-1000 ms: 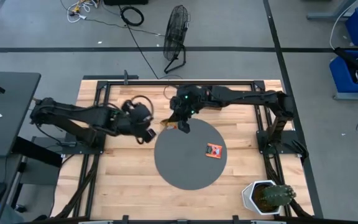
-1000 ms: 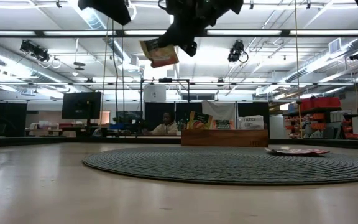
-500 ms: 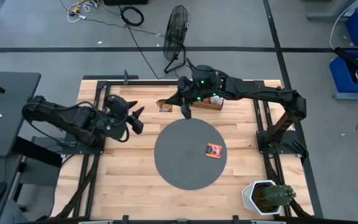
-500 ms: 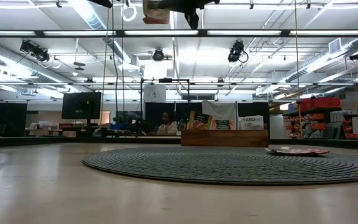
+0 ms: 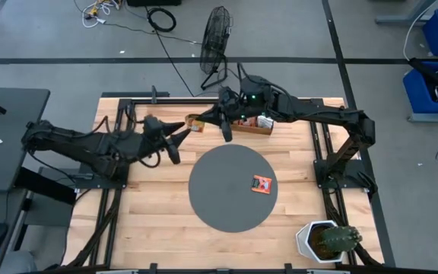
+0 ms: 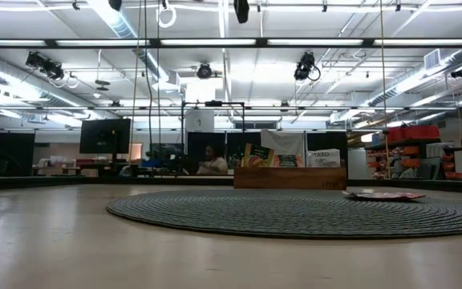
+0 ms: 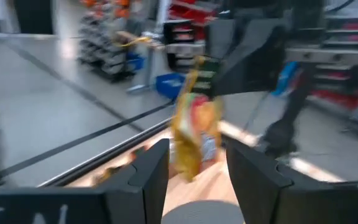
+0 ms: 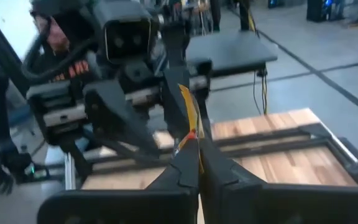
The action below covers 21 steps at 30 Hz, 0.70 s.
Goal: Pick & Place Tea
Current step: Put the yellow tea bag into the left section of the wooden organizer
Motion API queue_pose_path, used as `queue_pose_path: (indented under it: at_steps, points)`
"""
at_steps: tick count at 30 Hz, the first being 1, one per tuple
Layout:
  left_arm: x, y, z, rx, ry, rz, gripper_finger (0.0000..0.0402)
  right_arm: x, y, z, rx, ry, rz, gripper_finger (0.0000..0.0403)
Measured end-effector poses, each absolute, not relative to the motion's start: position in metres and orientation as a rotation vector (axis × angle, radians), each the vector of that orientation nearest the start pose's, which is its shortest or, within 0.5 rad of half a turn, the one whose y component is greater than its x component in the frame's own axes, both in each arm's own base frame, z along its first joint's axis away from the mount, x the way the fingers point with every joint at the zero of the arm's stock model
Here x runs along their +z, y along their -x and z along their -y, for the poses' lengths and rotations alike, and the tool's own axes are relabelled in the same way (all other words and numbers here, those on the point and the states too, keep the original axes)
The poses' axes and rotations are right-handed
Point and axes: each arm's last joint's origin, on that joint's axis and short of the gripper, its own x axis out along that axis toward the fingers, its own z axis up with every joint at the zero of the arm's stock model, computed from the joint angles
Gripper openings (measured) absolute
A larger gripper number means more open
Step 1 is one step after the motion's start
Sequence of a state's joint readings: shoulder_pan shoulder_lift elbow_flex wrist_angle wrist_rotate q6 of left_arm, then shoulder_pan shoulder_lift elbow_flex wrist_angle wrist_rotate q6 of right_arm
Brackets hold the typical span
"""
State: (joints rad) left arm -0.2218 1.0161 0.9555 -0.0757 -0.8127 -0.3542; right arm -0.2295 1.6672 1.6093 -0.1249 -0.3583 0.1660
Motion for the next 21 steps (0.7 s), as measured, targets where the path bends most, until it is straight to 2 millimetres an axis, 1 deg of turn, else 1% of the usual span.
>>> queue_pose_path:
  at_steps: [3, 7, 13, 19, 21]
  points:
    - [0.365, -0.219, 0.020, 0.554, 0.279, 0.013, 0.0168, 0.397, -0.380, 0.077, 0.111, -0.225, -0.164, 0.0000]
    - [0.363, -0.221, 0.013, 0.567, 0.281, 0.005, 0.0184, 0.397, -0.380, 0.073, 0.118, -0.227, -0.170, 0.0000]
    - [0.363, -0.221, 0.014, 0.531, 0.281, -0.008, 0.0201, 0.399, -0.380, 0.066, 0.159, -0.225, -0.161, 0.0000]
    - [0.362, -0.221, 0.014, 0.518, 0.274, -0.016, 0.0201, 0.402, -0.379, 0.062, 0.188, -0.223, -0.154, 0.0000]
    - [0.362, -0.221, 0.014, 0.516, 0.259, -0.021, 0.0193, 0.401, -0.379, 0.062, 0.188, -0.224, -0.157, 0.0000]
